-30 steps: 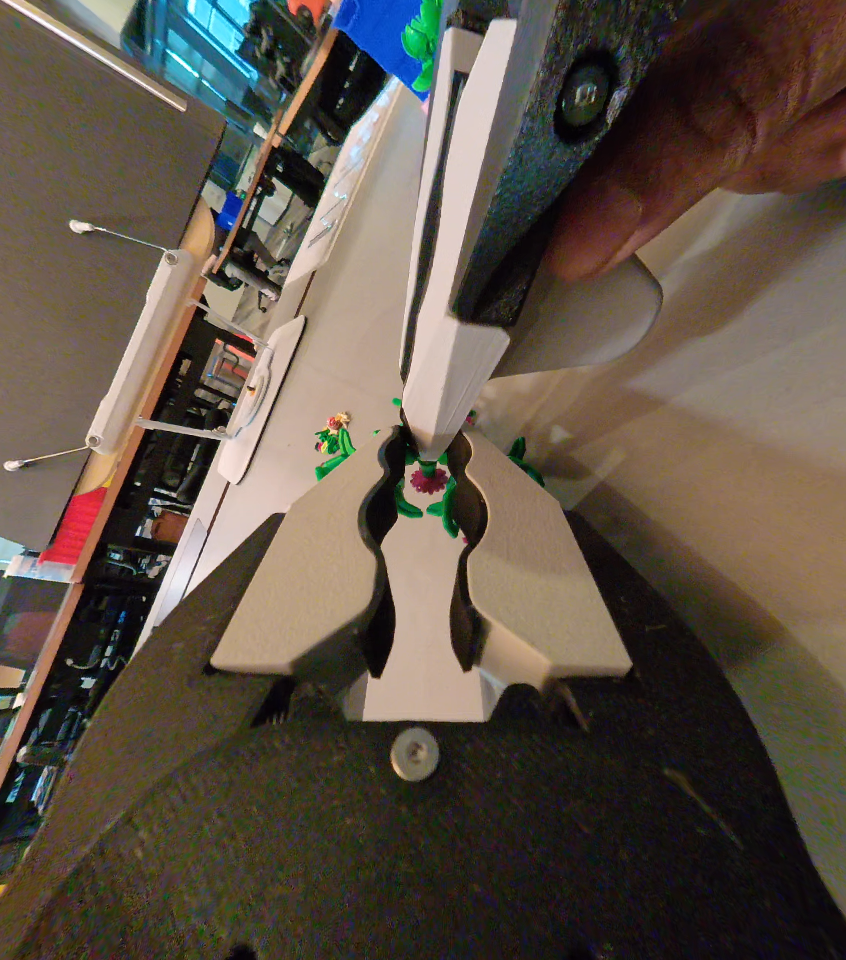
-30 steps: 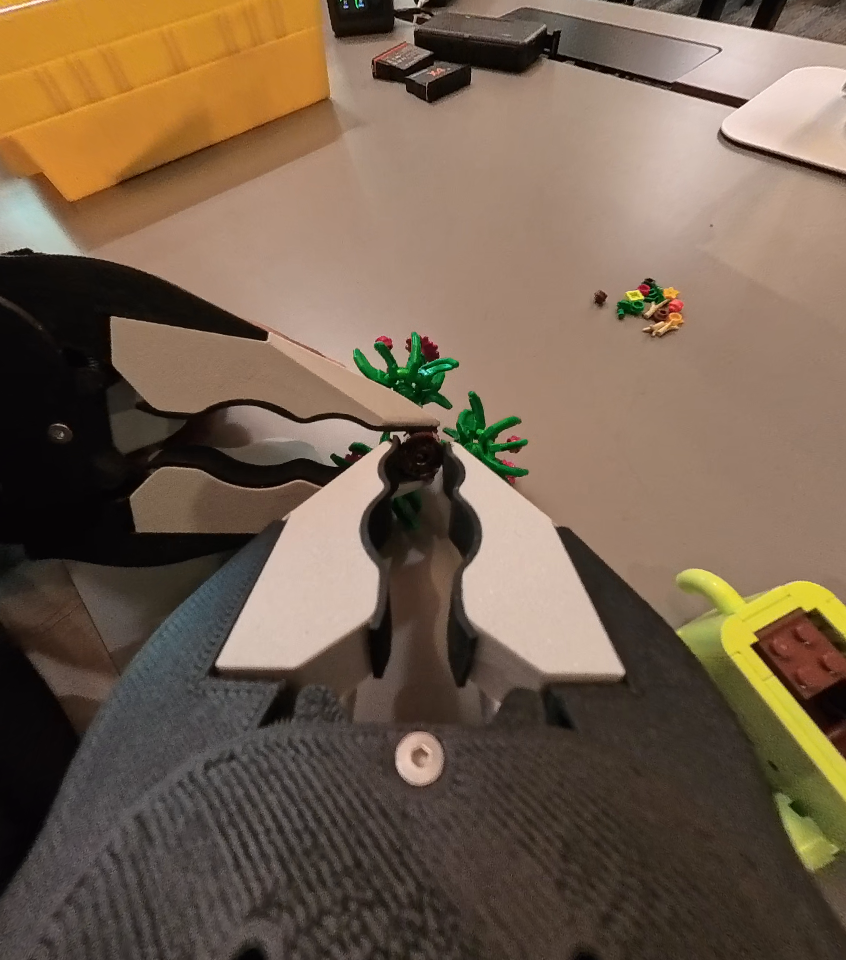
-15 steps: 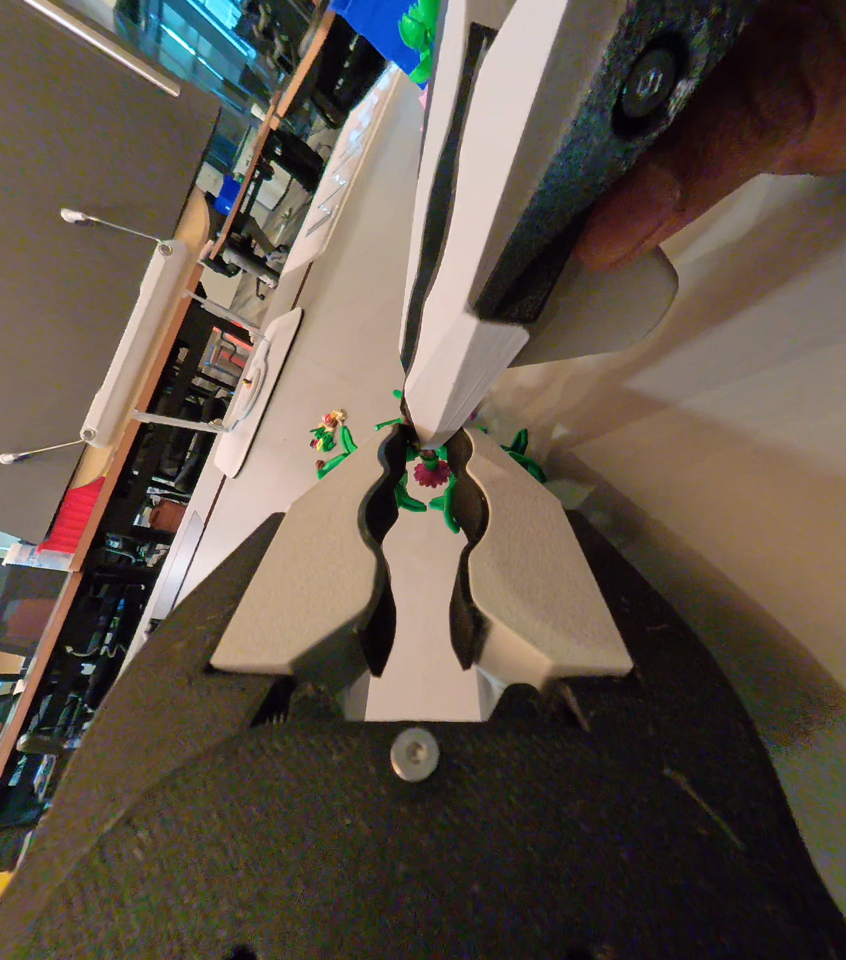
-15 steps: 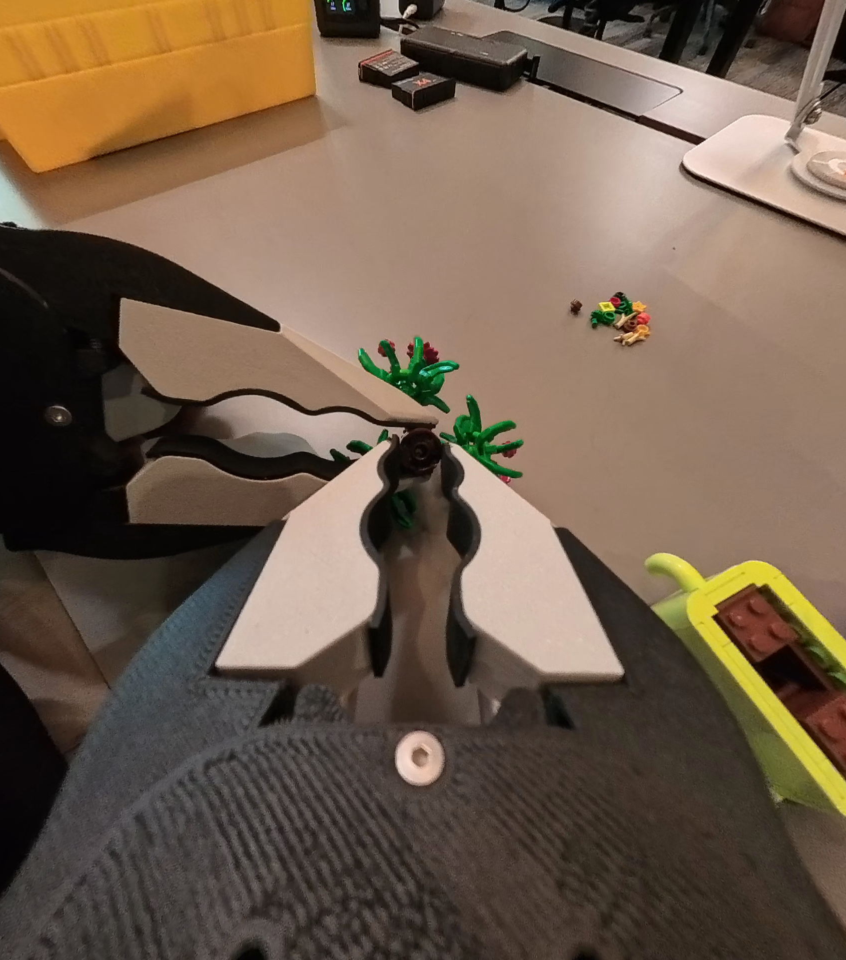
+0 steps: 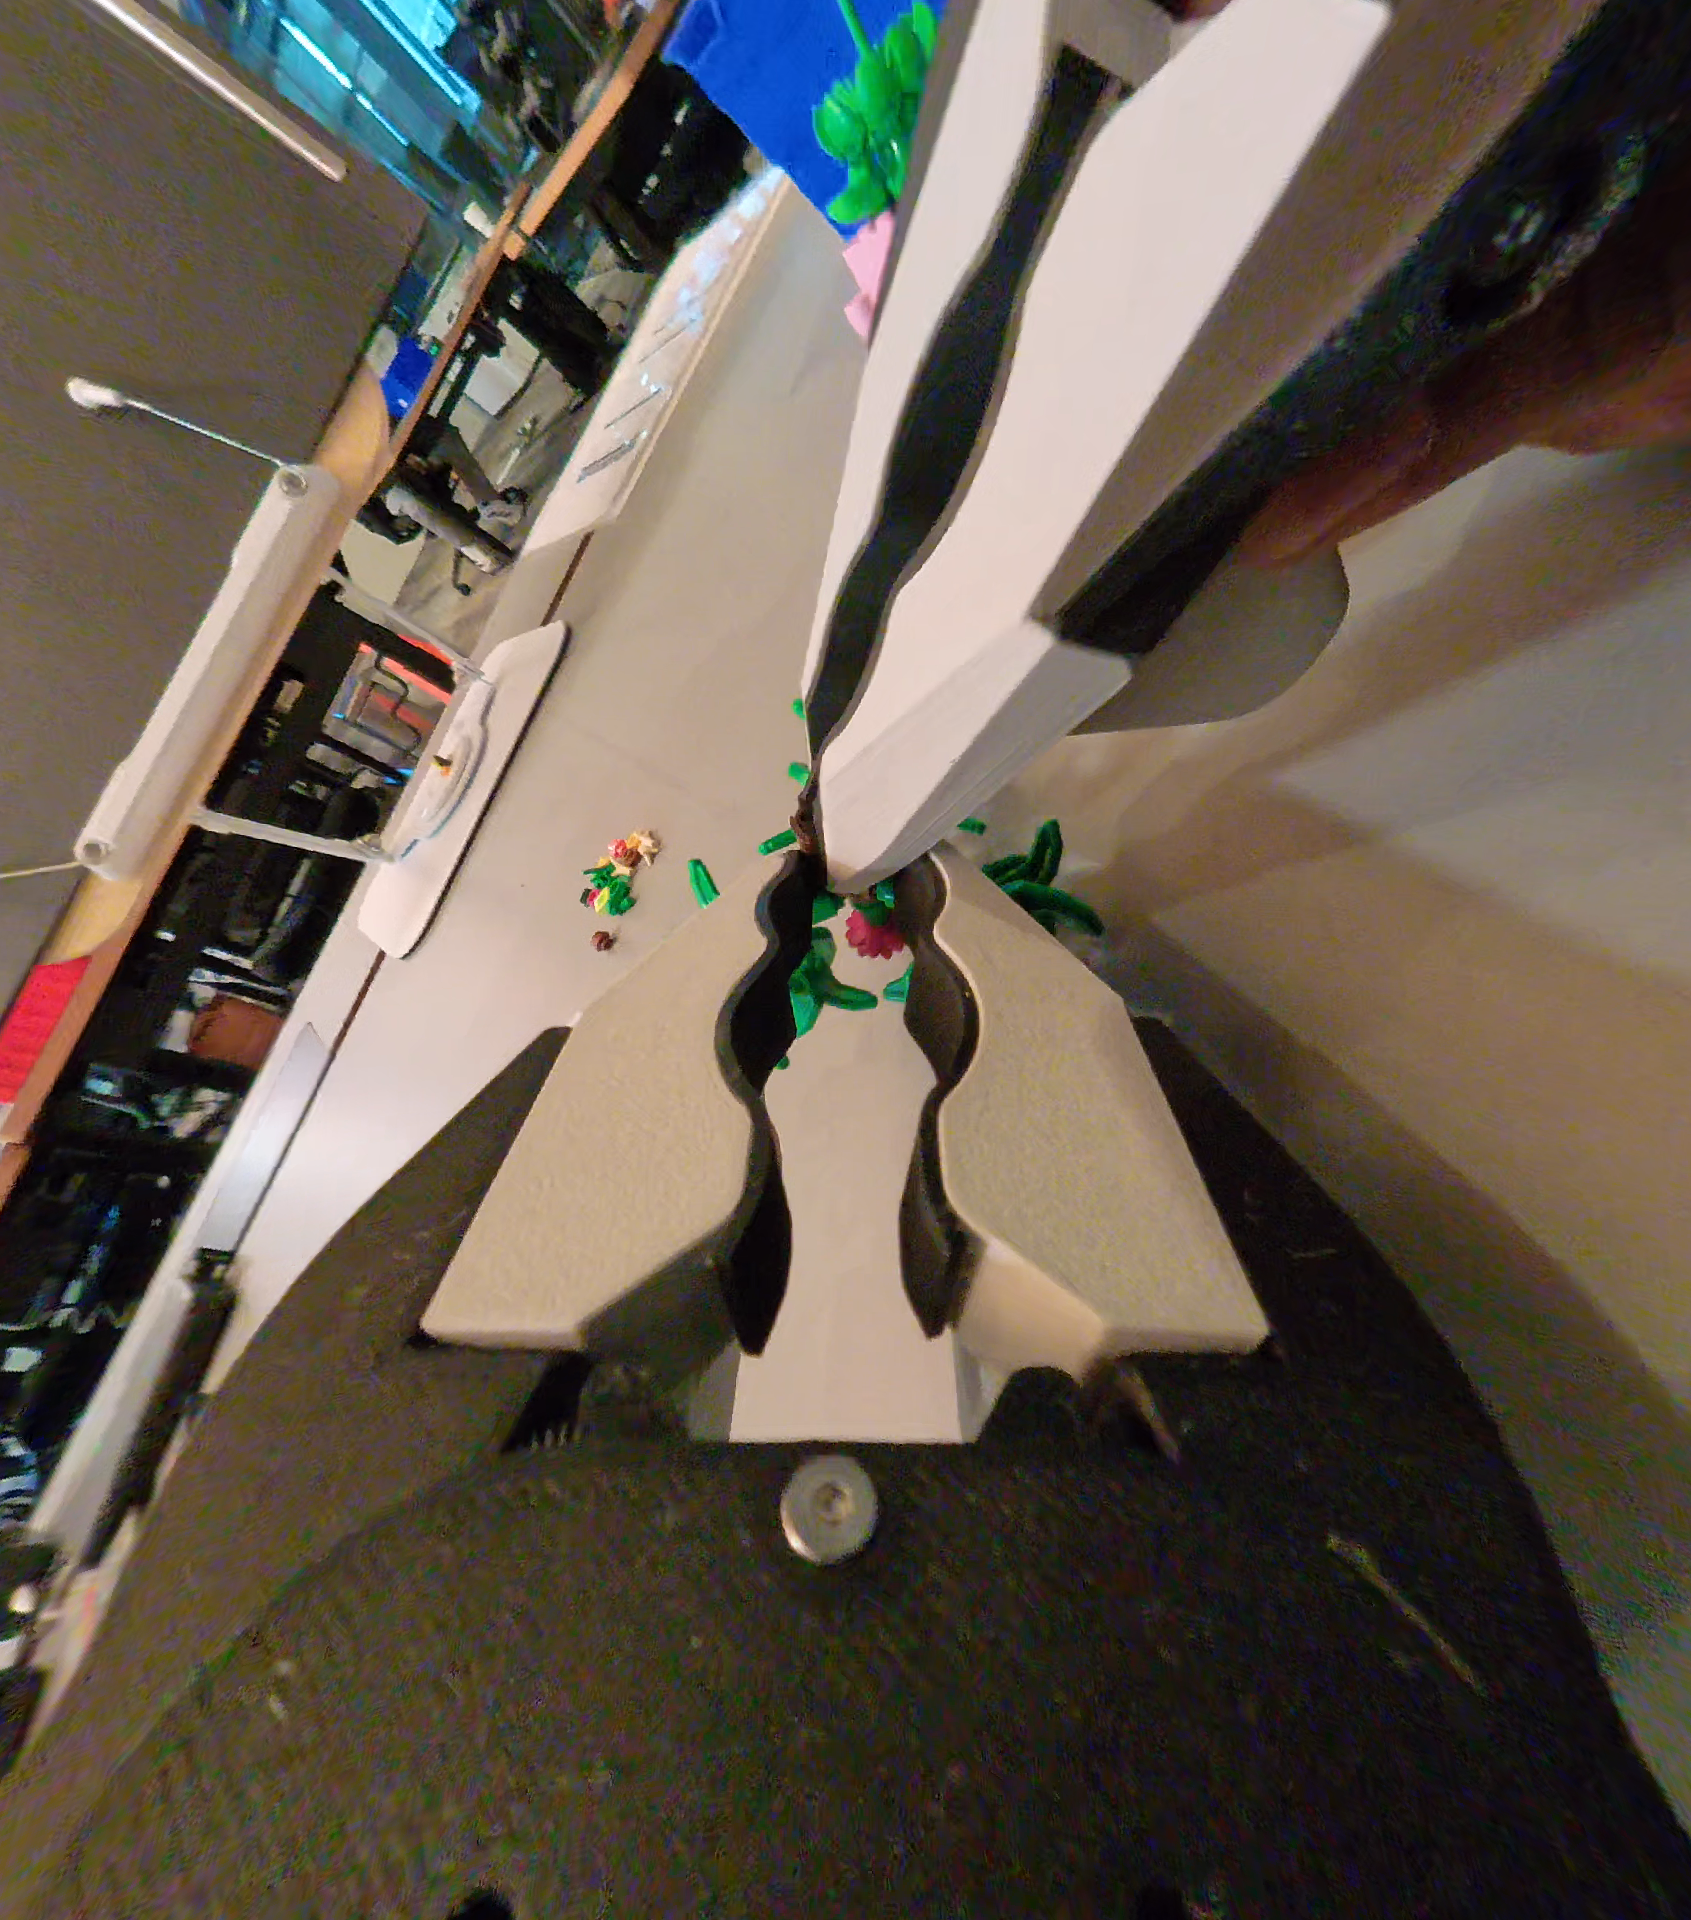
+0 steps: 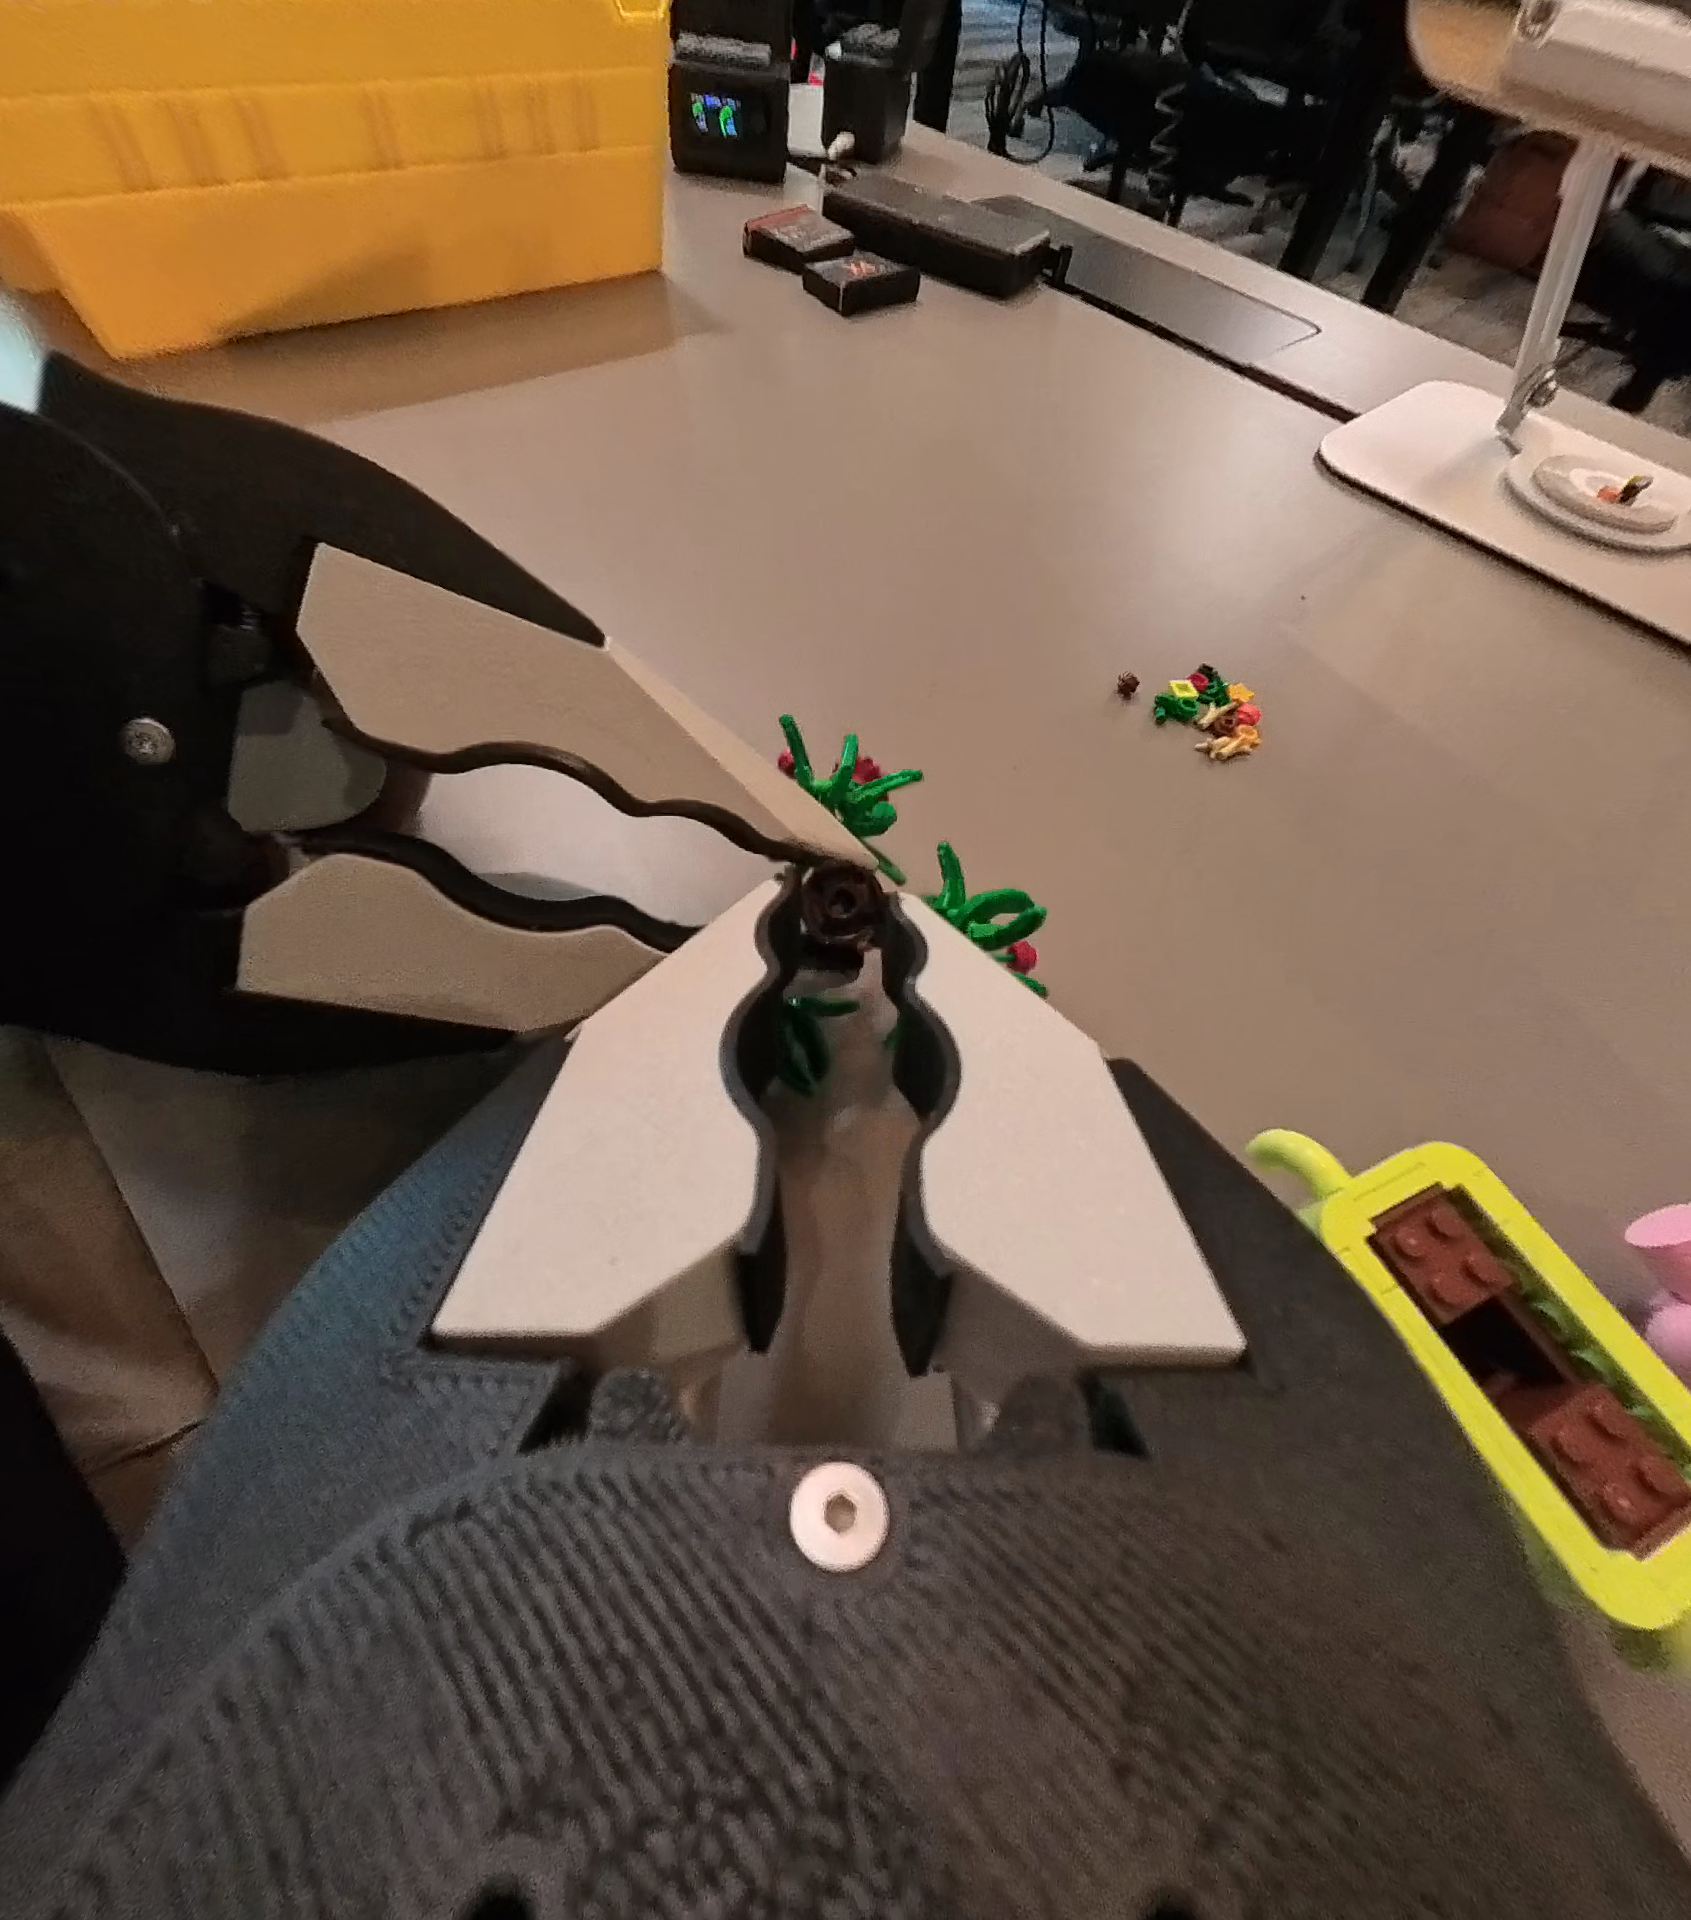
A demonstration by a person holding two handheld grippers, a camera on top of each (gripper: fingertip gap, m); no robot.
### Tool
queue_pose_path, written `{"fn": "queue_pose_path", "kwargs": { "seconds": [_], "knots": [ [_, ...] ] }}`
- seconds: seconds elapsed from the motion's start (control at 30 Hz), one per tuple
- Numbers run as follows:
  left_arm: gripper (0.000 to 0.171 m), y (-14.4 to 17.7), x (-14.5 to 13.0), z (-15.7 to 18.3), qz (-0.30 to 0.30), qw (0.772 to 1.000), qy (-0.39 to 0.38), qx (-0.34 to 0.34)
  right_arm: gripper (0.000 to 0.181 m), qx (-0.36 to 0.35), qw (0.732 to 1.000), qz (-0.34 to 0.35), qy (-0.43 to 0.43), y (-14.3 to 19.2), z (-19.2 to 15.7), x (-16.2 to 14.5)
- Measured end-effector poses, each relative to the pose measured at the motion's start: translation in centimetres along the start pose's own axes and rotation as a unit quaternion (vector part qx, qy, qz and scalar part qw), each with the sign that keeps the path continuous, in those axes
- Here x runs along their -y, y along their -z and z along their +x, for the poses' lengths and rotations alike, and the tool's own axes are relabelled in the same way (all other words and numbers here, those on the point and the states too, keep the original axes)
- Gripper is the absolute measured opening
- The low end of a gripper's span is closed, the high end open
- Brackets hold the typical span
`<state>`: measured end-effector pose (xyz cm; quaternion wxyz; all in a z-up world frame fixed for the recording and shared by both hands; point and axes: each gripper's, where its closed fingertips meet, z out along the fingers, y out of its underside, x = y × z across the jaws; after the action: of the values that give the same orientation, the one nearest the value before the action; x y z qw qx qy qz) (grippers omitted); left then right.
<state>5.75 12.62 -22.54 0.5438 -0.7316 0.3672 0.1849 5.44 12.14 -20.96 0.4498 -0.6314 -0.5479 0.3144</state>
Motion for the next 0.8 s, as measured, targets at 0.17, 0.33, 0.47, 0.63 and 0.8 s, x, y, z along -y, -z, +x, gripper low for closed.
{"fn": "queue_pose_path", "kwargs": {
  "seconds": [0.17,0.33,0.47,0.63,0.8],
  "knots": [
    [0.016,0.5,1.3,-0.1,0.019,0.997,0.067,-0.026,0.014,0.023,0.998,0.05,-0.023,0.9,0.1,1.2],
    [0.016,0.8,1.6,0.0,0.03,0.995,0.092,-0.033,0.014,0.049,0.996,0.061,-0.033,1.0,-0.1,1.5],
    [0.015,0.7,1.4,0.2,0.024,0.997,0.069,-0.029,0.014,0.062,0.997,0.046,-0.022,0.8,-0.1,1.1],
    [0.015,0.7,1.3,0.4,0.019,0.998,0.051,-0.025,0.014,0.067,0.997,0.034,-0.011,0.8,-0.2,0.7],
    [0.015,0.4,0.7,0.9,0.002,1.0,-0.01,-0.004,0.014,0.068,0.998,-0.002,0.008,0.3,-0.3,-0.3]
  ]
}}
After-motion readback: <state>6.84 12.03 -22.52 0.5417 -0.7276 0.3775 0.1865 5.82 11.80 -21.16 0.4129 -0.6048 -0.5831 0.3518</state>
